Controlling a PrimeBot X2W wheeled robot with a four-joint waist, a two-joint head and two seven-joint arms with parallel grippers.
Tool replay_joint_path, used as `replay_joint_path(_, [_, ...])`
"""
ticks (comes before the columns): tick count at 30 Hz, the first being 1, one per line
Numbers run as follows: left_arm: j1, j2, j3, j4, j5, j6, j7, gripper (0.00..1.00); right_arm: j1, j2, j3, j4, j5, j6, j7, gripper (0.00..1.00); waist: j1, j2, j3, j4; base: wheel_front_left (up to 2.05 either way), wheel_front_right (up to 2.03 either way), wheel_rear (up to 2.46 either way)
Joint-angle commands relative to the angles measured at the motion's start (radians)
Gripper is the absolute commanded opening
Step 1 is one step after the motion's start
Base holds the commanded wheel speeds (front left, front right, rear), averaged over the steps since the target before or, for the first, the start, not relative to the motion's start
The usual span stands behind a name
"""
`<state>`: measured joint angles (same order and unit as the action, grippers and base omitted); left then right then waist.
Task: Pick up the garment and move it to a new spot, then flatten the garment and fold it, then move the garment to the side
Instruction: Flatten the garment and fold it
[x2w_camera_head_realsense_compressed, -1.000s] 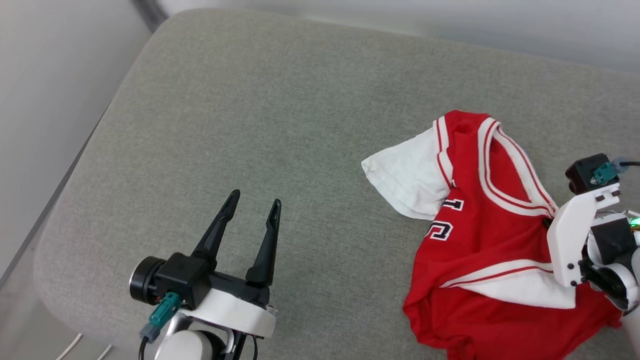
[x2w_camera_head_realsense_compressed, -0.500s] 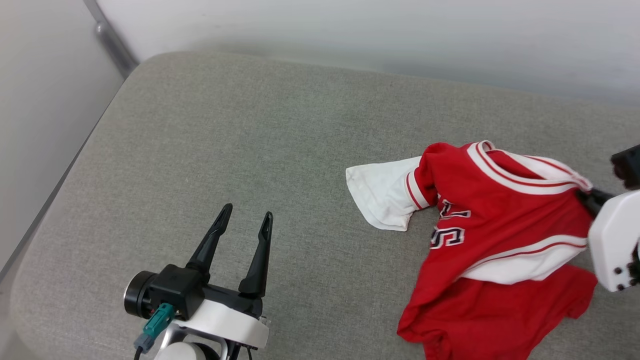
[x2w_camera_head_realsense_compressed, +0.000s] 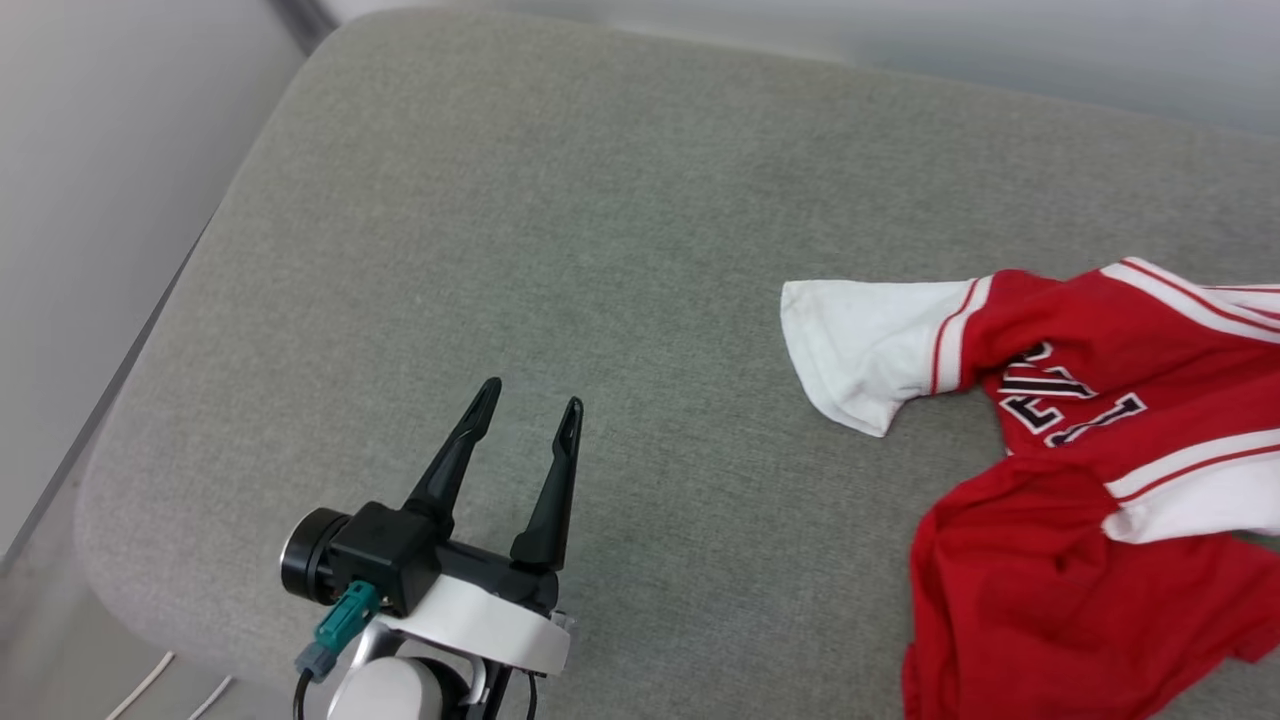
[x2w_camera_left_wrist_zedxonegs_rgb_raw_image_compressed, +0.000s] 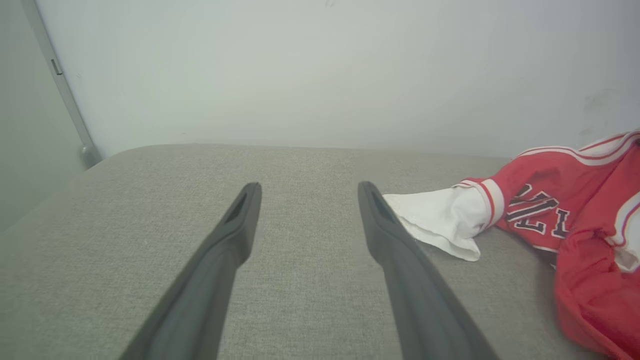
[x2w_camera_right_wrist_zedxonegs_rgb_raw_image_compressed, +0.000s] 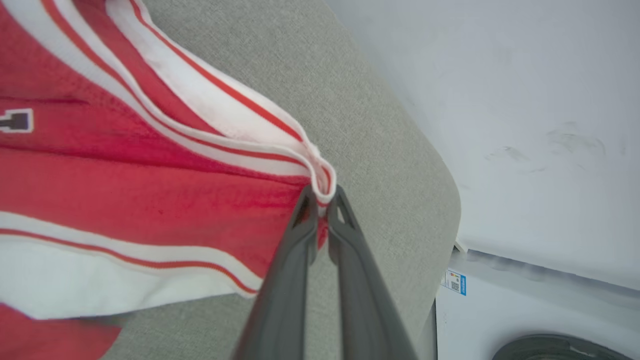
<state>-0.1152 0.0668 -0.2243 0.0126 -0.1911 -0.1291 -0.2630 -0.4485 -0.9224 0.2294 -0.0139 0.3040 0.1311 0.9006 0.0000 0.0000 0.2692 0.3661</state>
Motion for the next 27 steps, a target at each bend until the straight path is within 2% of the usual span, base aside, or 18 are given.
replay_joint_path(1, [-0.017, -0.003, -0.008, 0.004, -0.005, 0.000, -0.003, 1.00, -0.044, -0.023, 0.047, 0.054, -0.020, -0.001, -0.017, 0.00, 0.0000, 0.0000, 0.036, 0.036, 0.00, 0.00, 0.00])
replay_joint_path(5, [-0.034, -0.005, -0.020, 0.009, -0.008, -0.001, -0.003, 1.00, -0.129, -0.043, 0.153, 0.185, -0.066, -0.001, -0.088, 0.00, 0.0000, 0.0000, 0.059, 0.060, 0.00, 0.00, 0.00])
replay_joint_path(6, [-0.034, -0.005, -0.020, 0.009, -0.008, -0.001, -0.003, 1.00, -0.129, -0.043, 0.153, 0.185, -0.066, -0.001, -0.088, 0.00, 0.0000, 0.0000, 0.059, 0.060, 0.00, 0.00, 0.00])
replay_joint_path(7, [-0.041, -0.005, -0.023, 0.009, -0.012, -0.001, -0.003, 1.00, -0.159, -0.040, 0.206, 0.251, -0.091, -0.001, -0.129, 0.00, 0.0000, 0.0000, 0.068, 0.066, 0.00, 0.00, 0.00])
replay_joint_path(10, [-0.050, -0.007, -0.026, 0.011, -0.013, -0.001, -0.003, 1.00, -0.212, 0.001, 0.229, 0.355, -0.121, -0.001, -0.219, 0.00, 0.0000, 0.0000, 0.076, 0.071, 0.00, 0.00, 0.00])
replay_joint_path(11, [-0.052, -0.006, -0.026, 0.012, -0.012, -0.001, -0.003, 1.00, -0.222, 0.010, 0.239, 0.389, -0.138, -0.001, -0.251, 0.09, 0.0000, 0.0000, 0.076, 0.071, 0.00, 0.00, 0.00])
replay_joint_path(12, [-0.054, -0.007, -0.026, 0.014, -0.013, -0.001, -0.003, 1.00, -0.233, 0.021, 0.248, 0.415, -0.150, -0.001, -0.284, 0.67, 0.0000, 0.0000, 0.076, 0.070, 0.00, 0.00, 0.00])
replay_joint_path(13, [-0.055, -0.007, -0.024, 0.015, -0.012, -0.001, -0.003, 1.00, -0.244, 0.039, 0.252, 0.442, -0.150, -0.001, -0.318, 1.00, 0.0000, 0.0000, 0.075, 0.066, 0.00, 0.00, 0.00])
replay_joint_path(16, [-0.054, -0.003, -0.016, 0.018, -0.010, -0.001, -0.003, 1.00, -0.271, 0.105, 0.230, 0.524, -0.150, -0.001, -0.396, 1.00, 0.0000, 0.0000, 0.060, 0.047, 0.00, 0.00, 0.00])
replay_joint_path(17, [-0.054, -0.003, -0.016, 0.018, -0.010, -0.001, -0.003, 1.00, -0.271, 0.105, 0.230, 0.524, -0.150, -0.001, -0.396, 1.00, 0.0000, 0.0000, 0.060, 0.047, 0.00, 0.00, 0.00])
replay_joint_path(18, [-0.053, 0.002, -0.008, 0.019, -0.009, -0.001, -0.003, 1.00, -0.289, 0.140, 0.214, 0.559, -0.141, -0.001, -0.448, 1.00, 0.0000, 0.0000, 0.044, 0.031, 0.00, 0.00, 0.00])
replay_joint_path(19, [-0.053, 0.002, -0.008, 0.019, -0.009, -0.001, -0.003, 1.00, -0.289, 0.140, 0.214, 0.559, -0.141, -0.001, -0.448, 1.00, 0.0000, 0.0000, 0.044, 0.031, 0.00, 0.00, 0.00])
replay_joint_path(22, [-0.045, 0.010, 0.011, 0.015, -0.010, -0.001, -0.003, 1.00, -0.303, 0.215, 0.176, 0.599, -0.104, -0.001, -0.551, 1.00, 0.0000, 0.0000, 0.002, -0.012, 0.00, 0.00, 0.00])
replay_joint_path(23, [-0.045, 0.010, 0.011, 0.015, -0.010, -0.001, -0.003, 1.00, -0.303, 0.215, 0.176, 0.599, -0.104, -0.001, -0.551, 1.00, 0.0000, 0.0000, 0.002, -0.012, 0.00, 0.00, 0.00])
replay_joint_path(27, [-0.035, 0.019, 0.046, 0.011, -0.014, -0.001, -0.003, 1.00, -0.296, 0.288, 0.119, 0.592, -0.038, -0.001, -0.664, 1.00, 0.0000, 0.0000, -0.047, -0.067, 0.00, 0.00, 0.00])
